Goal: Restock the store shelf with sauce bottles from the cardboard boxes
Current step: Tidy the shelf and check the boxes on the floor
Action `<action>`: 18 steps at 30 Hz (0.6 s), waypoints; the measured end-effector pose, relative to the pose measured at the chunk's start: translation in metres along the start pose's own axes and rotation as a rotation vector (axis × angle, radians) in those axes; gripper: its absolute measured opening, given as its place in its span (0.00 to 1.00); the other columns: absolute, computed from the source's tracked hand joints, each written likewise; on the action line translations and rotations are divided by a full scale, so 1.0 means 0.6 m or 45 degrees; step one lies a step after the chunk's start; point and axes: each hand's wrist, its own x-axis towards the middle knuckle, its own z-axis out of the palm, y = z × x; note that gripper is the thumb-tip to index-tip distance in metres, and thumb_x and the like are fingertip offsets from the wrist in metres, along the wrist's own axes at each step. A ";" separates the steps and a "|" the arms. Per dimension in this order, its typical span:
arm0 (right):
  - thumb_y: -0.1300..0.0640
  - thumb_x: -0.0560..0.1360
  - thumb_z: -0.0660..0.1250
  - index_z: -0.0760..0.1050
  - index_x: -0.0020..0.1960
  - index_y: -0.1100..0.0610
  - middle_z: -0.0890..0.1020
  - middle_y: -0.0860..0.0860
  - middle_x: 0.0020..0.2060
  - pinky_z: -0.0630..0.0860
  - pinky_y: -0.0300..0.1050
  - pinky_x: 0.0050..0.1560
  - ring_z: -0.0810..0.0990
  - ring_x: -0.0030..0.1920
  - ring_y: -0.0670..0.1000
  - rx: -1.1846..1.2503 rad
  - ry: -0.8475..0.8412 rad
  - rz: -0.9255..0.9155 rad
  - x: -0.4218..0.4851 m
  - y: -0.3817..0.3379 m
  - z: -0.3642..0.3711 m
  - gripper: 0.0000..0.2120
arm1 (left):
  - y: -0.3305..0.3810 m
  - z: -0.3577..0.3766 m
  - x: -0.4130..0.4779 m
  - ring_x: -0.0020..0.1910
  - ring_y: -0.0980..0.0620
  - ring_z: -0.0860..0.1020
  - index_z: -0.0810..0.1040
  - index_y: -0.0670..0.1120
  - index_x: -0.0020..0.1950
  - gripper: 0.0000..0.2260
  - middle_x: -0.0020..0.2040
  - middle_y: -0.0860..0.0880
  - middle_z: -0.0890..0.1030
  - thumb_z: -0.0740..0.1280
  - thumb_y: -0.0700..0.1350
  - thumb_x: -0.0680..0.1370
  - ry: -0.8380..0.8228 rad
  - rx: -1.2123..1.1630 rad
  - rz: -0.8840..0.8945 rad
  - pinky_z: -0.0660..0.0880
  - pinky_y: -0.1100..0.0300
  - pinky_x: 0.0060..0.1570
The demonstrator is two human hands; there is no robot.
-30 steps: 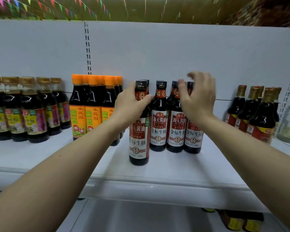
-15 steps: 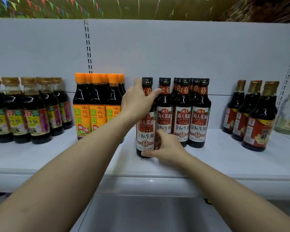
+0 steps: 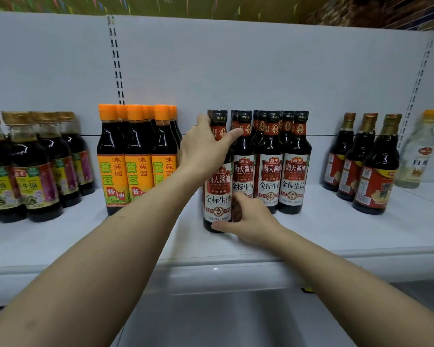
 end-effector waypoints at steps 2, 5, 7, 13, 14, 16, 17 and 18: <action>0.28 0.57 0.73 0.73 0.65 0.46 0.84 0.41 0.56 0.82 0.50 0.57 0.83 0.53 0.44 0.000 -0.013 0.031 -0.002 -0.005 -0.002 0.41 | 0.001 0.000 -0.001 0.52 0.49 0.79 0.73 0.49 0.60 0.27 0.52 0.52 0.80 0.68 0.69 0.75 -0.005 -0.006 -0.003 0.79 0.48 0.53; 0.33 0.60 0.78 0.73 0.66 0.47 0.83 0.41 0.56 0.81 0.47 0.58 0.82 0.53 0.42 -0.026 -0.030 0.059 -0.010 -0.023 -0.011 0.39 | 0.002 0.000 0.001 0.54 0.47 0.78 0.72 0.49 0.61 0.27 0.54 0.51 0.78 0.68 0.69 0.76 -0.031 -0.046 -0.015 0.78 0.47 0.55; 0.39 0.66 0.80 0.71 0.68 0.49 0.82 0.42 0.58 0.78 0.41 0.54 0.80 0.52 0.42 -0.067 -0.021 0.059 -0.021 -0.036 -0.025 0.36 | 0.004 -0.006 0.000 0.55 0.47 0.78 0.71 0.49 0.63 0.29 0.55 0.51 0.79 0.68 0.70 0.75 -0.067 -0.129 -0.048 0.77 0.45 0.58; 0.40 0.72 0.77 0.63 0.74 0.52 0.79 0.49 0.62 0.78 0.52 0.59 0.78 0.59 0.50 -0.229 0.177 -0.030 -0.064 -0.069 -0.073 0.39 | 0.016 -0.066 -0.032 0.70 0.43 0.71 0.64 0.47 0.75 0.37 0.69 0.44 0.73 0.67 0.69 0.76 0.064 -0.124 -0.109 0.70 0.41 0.69; 0.39 0.72 0.77 0.63 0.75 0.52 0.78 0.49 0.62 0.77 0.54 0.60 0.78 0.61 0.51 -0.263 0.252 -0.068 -0.067 -0.073 -0.076 0.40 | 0.015 -0.079 -0.043 0.71 0.42 0.70 0.64 0.47 0.76 0.36 0.70 0.44 0.73 0.67 0.68 0.77 0.105 -0.069 -0.105 0.69 0.42 0.70; 0.38 0.72 0.75 0.64 0.75 0.51 0.77 0.50 0.64 0.76 0.55 0.62 0.75 0.63 0.52 -0.329 0.398 -0.195 -0.073 -0.083 -0.077 0.39 | 0.005 -0.105 -0.070 0.73 0.41 0.68 0.63 0.47 0.78 0.35 0.73 0.43 0.71 0.66 0.66 0.78 0.163 0.021 -0.107 0.67 0.43 0.72; 0.37 0.72 0.75 0.65 0.74 0.51 0.76 0.50 0.64 0.75 0.54 0.63 0.74 0.63 0.53 -0.350 0.429 -0.256 -0.077 -0.089 -0.073 0.38 | -0.001 -0.117 -0.088 0.74 0.41 0.67 0.62 0.47 0.79 0.35 0.74 0.43 0.71 0.66 0.65 0.79 0.174 0.072 -0.121 0.65 0.44 0.72; 0.37 0.72 0.74 0.65 0.75 0.51 0.74 0.50 0.66 0.73 0.54 0.65 0.71 0.64 0.53 -0.360 0.425 -0.315 -0.083 -0.096 -0.068 0.37 | -0.009 -0.129 -0.106 0.74 0.41 0.66 0.61 0.48 0.80 0.35 0.75 0.43 0.70 0.66 0.65 0.79 0.178 0.140 -0.141 0.64 0.44 0.72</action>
